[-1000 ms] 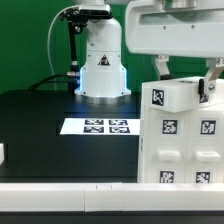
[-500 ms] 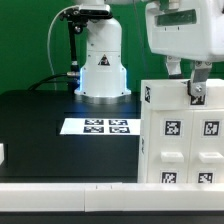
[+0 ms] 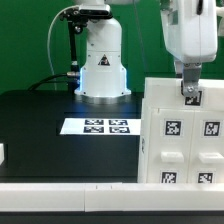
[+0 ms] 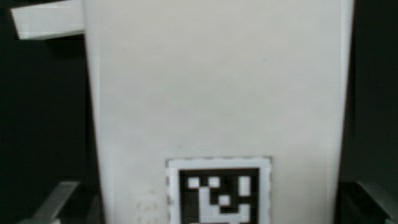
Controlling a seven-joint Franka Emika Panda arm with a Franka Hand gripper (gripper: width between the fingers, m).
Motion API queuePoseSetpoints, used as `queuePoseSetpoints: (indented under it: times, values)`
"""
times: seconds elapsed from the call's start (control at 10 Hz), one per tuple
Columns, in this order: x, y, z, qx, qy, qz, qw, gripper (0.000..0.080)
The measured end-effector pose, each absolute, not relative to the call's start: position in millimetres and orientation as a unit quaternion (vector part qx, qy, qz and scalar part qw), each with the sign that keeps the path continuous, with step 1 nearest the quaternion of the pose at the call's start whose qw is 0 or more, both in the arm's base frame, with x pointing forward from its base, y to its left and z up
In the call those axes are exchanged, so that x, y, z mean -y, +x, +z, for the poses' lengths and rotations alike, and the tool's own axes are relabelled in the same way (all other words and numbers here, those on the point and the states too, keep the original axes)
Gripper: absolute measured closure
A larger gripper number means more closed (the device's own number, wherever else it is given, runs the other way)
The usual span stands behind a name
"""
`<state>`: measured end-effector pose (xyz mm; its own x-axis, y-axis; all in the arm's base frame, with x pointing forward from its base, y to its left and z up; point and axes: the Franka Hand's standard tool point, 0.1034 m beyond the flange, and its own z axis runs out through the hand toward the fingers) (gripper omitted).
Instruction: Assemble cabinet
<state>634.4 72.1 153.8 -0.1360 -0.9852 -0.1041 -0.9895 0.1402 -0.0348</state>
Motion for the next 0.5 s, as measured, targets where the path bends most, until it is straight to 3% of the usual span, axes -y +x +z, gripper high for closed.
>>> queuePoseSetpoints:
  times: [0.2, 0.4, 0.5]
  values:
    - [-73.4, 634.2, 153.4, -0.752, -0.657, 0.021, 0.051, 0.0050]
    - [-77.0, 632.8, 160.4, -0.737, -0.674, 0.023, 0.051, 0.0010]
    - [-75.8, 634.0, 174.4, -0.727, -0.683, 0.023, 0.059, 0.0003]
